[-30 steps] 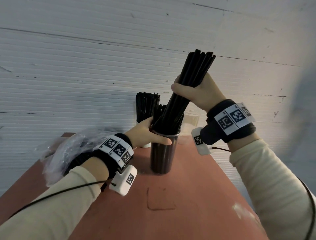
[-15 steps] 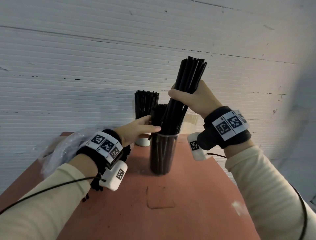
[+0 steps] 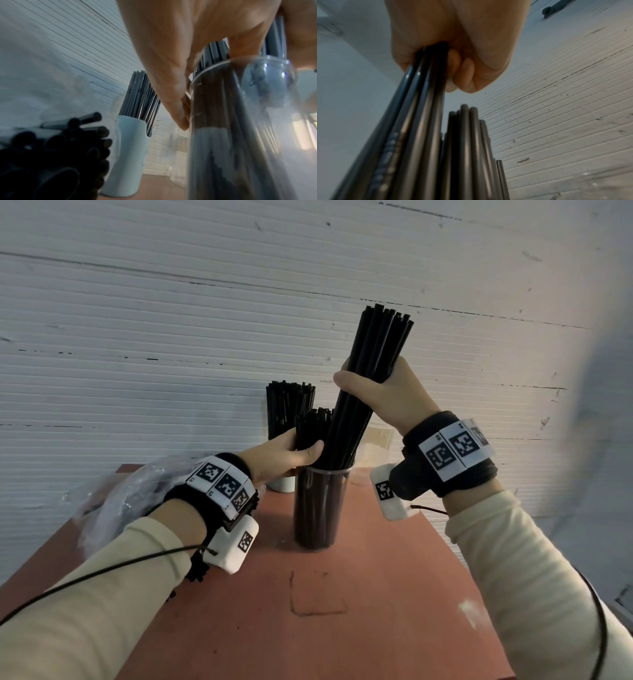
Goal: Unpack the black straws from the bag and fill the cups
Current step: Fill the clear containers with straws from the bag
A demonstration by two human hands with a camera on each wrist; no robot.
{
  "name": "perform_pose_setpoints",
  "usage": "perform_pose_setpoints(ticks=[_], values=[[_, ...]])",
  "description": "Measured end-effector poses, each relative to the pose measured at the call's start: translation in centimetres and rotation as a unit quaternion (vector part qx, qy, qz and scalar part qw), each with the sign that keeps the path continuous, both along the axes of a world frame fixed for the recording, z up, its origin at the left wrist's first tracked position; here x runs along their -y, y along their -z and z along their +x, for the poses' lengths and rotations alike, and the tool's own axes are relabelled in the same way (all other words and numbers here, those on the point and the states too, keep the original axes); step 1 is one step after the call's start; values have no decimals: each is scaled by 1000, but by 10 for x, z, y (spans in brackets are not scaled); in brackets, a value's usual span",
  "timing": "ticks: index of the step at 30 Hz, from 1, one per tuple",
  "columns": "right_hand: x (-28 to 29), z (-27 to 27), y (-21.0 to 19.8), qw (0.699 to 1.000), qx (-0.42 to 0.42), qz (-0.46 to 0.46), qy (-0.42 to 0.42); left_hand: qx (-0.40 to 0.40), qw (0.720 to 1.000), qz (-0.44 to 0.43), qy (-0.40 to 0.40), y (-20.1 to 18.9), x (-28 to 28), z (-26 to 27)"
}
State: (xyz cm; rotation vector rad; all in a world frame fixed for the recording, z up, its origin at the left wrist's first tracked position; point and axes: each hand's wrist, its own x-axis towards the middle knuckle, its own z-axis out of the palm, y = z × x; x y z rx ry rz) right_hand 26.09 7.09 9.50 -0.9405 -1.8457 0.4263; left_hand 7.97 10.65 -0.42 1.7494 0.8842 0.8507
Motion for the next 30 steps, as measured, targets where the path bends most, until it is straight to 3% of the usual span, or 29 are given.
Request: perform_pose_setpoints(ticks=[5, 10, 15, 18, 21, 25, 30], values=[[-3, -4, 10, 998, 59, -38, 0, -1, 999, -44, 16, -3, 13, -3], [-4, -10, 24, 996, 69, -55, -11, -72, 996, 43, -34, 13, 13, -1], [-7, -7, 34, 996, 80, -48, 3, -85, 992, 56, -68, 17, 17, 0], [-1, -3, 34, 999, 38, 0, 23, -97, 990, 61, -84, 17, 20, 1], [9, -4, 23, 992, 3, 111, 52, -92, 990, 66, -86, 18, 20, 2], [14, -10, 10, 965, 47, 242, 91, -85, 991, 49, -94, 20, 19, 2], [3, -12, 38, 957, 61, 260, 113, -73, 990, 47, -107, 22, 17, 3]])
